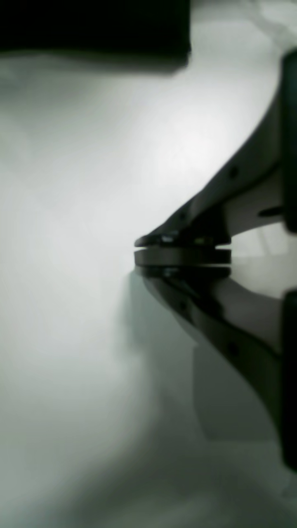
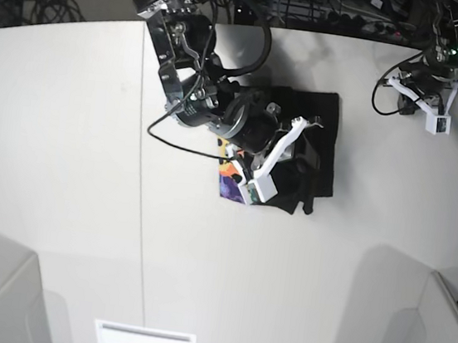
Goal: Fold the T-shirt properly
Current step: 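Fold the held end over the stack with the right gripper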
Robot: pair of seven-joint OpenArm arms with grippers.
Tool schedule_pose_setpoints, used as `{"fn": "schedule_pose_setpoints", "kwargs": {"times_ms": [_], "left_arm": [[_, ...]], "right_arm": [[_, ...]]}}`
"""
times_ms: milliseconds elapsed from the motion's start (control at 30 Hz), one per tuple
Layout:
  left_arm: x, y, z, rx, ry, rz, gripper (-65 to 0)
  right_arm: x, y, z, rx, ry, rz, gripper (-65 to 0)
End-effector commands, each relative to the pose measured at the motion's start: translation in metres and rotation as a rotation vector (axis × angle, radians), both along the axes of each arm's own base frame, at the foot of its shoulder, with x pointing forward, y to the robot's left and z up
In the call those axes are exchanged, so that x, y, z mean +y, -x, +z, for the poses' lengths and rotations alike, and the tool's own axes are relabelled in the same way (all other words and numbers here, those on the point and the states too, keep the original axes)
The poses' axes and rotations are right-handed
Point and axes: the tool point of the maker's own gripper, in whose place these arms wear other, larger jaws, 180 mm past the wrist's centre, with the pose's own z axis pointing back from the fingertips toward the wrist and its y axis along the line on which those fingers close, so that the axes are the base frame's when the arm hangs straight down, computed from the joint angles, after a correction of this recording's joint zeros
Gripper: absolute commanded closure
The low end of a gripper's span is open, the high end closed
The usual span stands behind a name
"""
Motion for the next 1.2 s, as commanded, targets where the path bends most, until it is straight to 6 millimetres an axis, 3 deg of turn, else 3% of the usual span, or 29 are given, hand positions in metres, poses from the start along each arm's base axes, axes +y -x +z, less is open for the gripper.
{"fn": "schedule_pose_setpoints", "kwargs": {"times_ms": [0,133,467,933,1100,1167], "left_arm": [[0.004,-0.002,0.008,-0.022,-0.017,-0.011,0.0],[0.004,0.001,0.007,-0.017,-0.019,-0.015,0.0],[0.005,0.014,0.003,0.014,-0.02,-0.014,0.0],[0.005,0.01,0.004,0.006,-0.021,-0.015,0.0],[0.005,0.01,0.004,0.006,-0.021,-0.015,0.0],[0.005,0.011,0.004,0.007,-0.021,-0.015,0.0]], "right_arm": [[0.003,-0.01,0.019,-0.051,-0.049,-0.019,0.0],[0.003,-0.012,0.02,-0.057,-0.052,-0.023,0.0],[0.005,-0.024,0.002,-0.037,-0.036,-0.042,0.0],[0.006,-0.025,-0.019,0.012,-0.004,-0.036,0.0],[0.006,-0.027,-0.018,0.007,-0.006,-0.038,-32.1],[0.006,-0.027,-0.018,0.007,-0.006,-0.038,-38.6]]}}
